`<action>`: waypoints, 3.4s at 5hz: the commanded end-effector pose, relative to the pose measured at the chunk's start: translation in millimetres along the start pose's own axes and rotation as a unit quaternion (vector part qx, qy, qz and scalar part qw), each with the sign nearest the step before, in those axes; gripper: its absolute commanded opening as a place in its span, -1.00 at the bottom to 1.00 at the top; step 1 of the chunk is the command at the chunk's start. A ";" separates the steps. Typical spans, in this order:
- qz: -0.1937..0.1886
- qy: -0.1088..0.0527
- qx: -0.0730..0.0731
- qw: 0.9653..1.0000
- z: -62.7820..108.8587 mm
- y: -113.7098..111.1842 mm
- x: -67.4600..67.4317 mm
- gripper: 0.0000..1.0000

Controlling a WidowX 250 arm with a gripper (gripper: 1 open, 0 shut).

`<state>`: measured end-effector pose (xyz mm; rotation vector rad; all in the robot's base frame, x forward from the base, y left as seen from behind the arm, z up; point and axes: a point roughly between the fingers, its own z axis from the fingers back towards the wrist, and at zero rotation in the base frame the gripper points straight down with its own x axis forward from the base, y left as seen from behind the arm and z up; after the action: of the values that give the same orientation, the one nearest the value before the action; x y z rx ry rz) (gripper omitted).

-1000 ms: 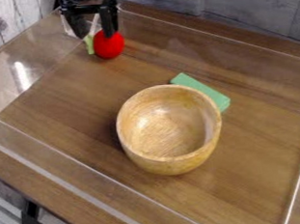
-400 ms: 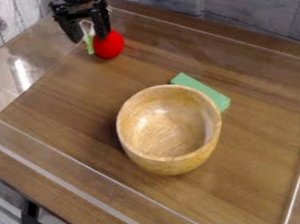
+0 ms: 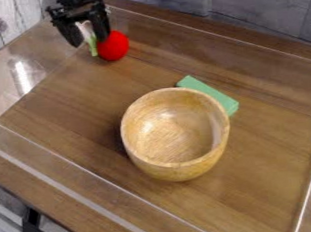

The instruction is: Move the red fruit to the right

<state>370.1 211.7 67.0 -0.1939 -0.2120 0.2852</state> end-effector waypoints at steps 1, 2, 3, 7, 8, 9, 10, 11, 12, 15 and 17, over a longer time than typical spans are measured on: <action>-0.001 -0.035 0.000 0.999 23.1 4.1 8.1 1.00; 0.004 -0.038 -0.008 0.999 23.2 4.9 6.7 1.00; 0.009 -0.040 -0.018 0.999 23.6 4.4 5.0 1.00; 0.009 -0.054 -0.031 0.998 14.4 -6.5 3.2 -1.00; 0.002 -0.061 -0.028 0.998 11.8 -12.7 4.0 -1.00; -0.001 -0.064 -0.027 0.998 8.6 -16.0 2.3 -1.00; -0.004 -0.066 -0.025 0.997 5.8 -20.0 2.2 -1.00; -0.006 -0.068 -0.026 0.997 5.1 -25.1 -0.6 -1.00; -0.009 -0.070 -0.029 0.997 3.4 -31.8 -1.4 -1.00; -0.022 -0.071 -0.046 0.996 -2.7 -50.6 -8.2 1.00; -0.040 -0.070 -0.061 0.995 -0.4 -68.0 -11.1 1.00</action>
<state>371.4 143.6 47.2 -0.3150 -0.2967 0.2350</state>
